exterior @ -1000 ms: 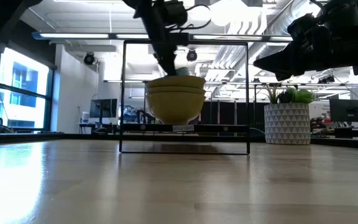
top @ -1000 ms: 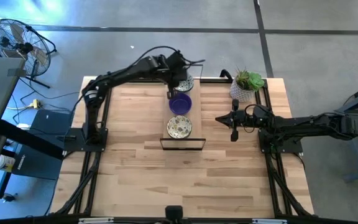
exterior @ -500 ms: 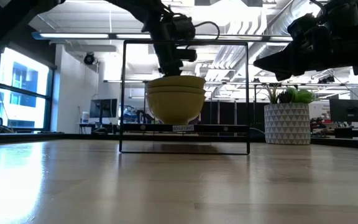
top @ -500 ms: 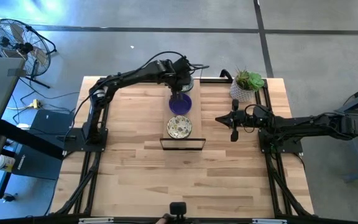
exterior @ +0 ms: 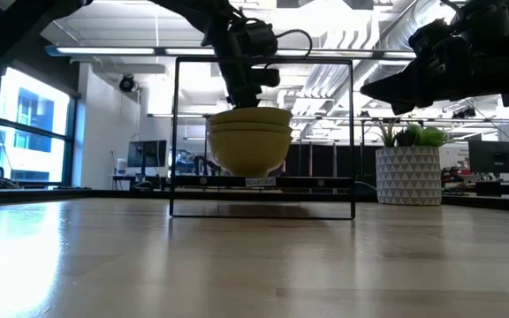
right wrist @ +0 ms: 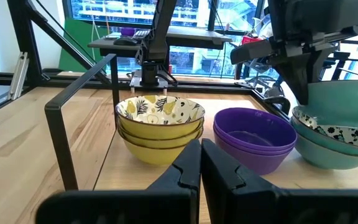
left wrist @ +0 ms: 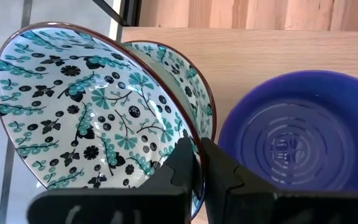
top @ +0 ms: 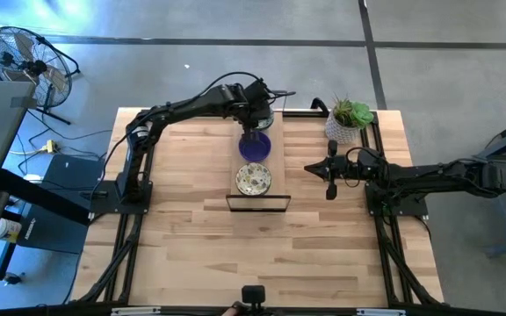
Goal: Pick & Place Mini bowls
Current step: Stack the blue patterned bowl on top of the stacked blue patterned bowl on the shelf
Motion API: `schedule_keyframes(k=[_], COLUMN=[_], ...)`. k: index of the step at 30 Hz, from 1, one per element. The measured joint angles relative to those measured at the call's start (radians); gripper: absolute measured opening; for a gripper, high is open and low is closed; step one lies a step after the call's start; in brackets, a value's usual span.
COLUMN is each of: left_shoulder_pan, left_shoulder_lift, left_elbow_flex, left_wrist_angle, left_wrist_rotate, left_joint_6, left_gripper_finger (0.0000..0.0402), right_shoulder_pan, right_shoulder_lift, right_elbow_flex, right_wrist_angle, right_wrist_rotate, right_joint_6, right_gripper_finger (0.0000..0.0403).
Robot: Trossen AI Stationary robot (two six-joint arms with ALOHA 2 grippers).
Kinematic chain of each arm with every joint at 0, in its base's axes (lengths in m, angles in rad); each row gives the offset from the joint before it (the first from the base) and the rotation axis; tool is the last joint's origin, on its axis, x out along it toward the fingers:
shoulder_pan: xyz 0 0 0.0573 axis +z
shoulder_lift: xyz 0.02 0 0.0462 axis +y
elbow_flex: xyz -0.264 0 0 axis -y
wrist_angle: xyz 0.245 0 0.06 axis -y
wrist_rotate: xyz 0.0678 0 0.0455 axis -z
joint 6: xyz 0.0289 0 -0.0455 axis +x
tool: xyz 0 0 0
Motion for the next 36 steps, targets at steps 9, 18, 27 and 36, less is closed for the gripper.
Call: schedule_keyframes(k=[9,18,27,36], left_shoulder_pan=[0.0,-0.004,-0.006,-0.006], left_shoulder_lift=[0.0,0.036,0.043,0.043], left_elbow_flex=[0.0,0.002,0.0,0.0], left_wrist_angle=[0.004,0.021,0.016,-0.01], left_wrist_rotate=[0.002,0.012,0.004,-0.047], left_joint_6=[-0.005,-0.012,-0.027,-0.019], left_gripper_finger=[0.0006,0.0006,0.0051,0.0103], right_shoulder_pan=[0.0,0.0,0.0,0.0], right_shoulder_lift=[0.0,0.0,0.0,0.0], right_elbow_flex=[0.0,0.0,0.0,0.0], right_wrist_angle=[0.0,0.002,0.007,0.007], right_wrist_rotate=[0.0,-0.006,-0.007,-0.011], right_joint_6=[0.0,0.0,0.0,0.0], right_gripper_finger=[0.0,0.0,0.0,0.0])
